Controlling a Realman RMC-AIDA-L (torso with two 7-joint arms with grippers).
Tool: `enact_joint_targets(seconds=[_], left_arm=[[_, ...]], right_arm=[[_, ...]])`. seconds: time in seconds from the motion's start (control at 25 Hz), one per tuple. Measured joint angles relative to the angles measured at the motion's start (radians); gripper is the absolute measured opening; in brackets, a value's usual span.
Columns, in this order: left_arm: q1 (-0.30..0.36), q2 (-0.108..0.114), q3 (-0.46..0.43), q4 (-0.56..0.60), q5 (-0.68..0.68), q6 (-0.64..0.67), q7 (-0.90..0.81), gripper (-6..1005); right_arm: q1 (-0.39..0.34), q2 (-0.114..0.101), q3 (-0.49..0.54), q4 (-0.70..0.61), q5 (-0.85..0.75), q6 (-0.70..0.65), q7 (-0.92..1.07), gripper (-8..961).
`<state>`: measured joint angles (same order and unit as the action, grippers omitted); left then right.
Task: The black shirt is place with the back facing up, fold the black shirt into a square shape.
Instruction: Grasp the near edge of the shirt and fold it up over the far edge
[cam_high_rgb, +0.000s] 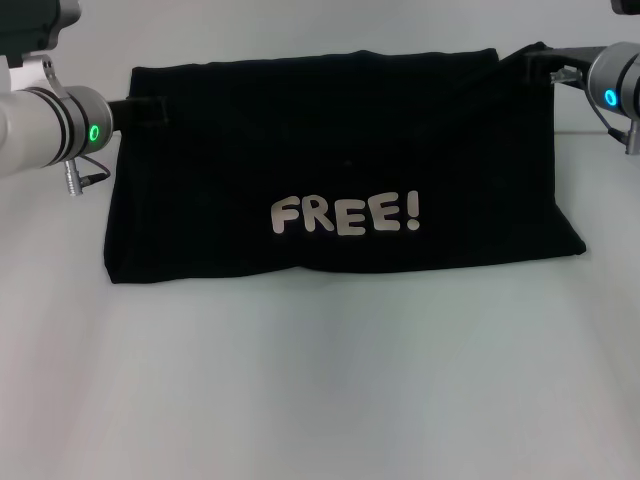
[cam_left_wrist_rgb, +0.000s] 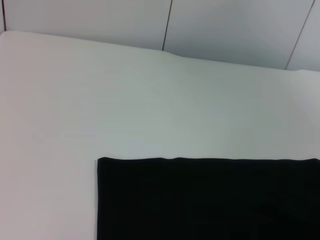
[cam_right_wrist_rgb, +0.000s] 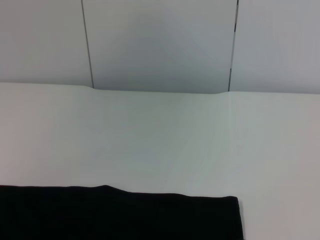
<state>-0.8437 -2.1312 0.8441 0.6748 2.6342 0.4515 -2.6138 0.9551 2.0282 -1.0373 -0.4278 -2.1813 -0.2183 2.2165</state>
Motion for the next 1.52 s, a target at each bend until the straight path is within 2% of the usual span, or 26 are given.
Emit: enact_joint_targets(seconds=[0.36,0.6,0.84,0.96,1.04,1.16,1.28,1.36,1.52], left_arm=[[0.002,-0.004,0.092,-0.011,0.001,-0.002,0.011,49],[-0.007,-0.011,0.117,-0.038,0.001,-0.021,0.011,49],[-0.022,-0.012,0.113,-0.053,-0.009,-0.016,-0.002,134],[-0.012,-0.014,0.091,-0.007,-0.014,0.049,-0.025,176],[0.011,-0.016,0.066,0.061,-0.016,0.133,-0.052,204],[0.050,-0.015,0.033,0.154,-0.048,0.284,-0.075,299],[0.087,0.005,-0.011,0.202,-0.123,0.452,-0.073,394],[0.109,0.028,-0.044,0.204,-0.187,0.556,-0.058,490],[0.166,0.078,-0.136,0.160,-0.358,0.727,0.052,680]], right_arm=[[0.002,0.008,-0.014,0.037,0.000,0.050,-0.002,215],[0.002,0.009,-0.035,0.056,-0.001,0.041,-0.025,223],[0.005,0.001,-0.036,0.057,-0.049,-0.013,-0.023,231],[-0.003,-0.004,-0.027,0.035,-0.050,-0.058,-0.015,256],[-0.020,-0.007,-0.014,-0.003,-0.047,-0.125,-0.003,300],[-0.052,-0.010,0.020,-0.072,-0.045,-0.248,0.031,367],[-0.095,-0.009,0.070,-0.158,-0.045,-0.378,0.072,433],[-0.124,-0.005,0.113,-0.212,-0.045,-0.458,0.101,477],[-0.160,-0.003,0.198,-0.268,-0.043,-0.578,0.141,636]])
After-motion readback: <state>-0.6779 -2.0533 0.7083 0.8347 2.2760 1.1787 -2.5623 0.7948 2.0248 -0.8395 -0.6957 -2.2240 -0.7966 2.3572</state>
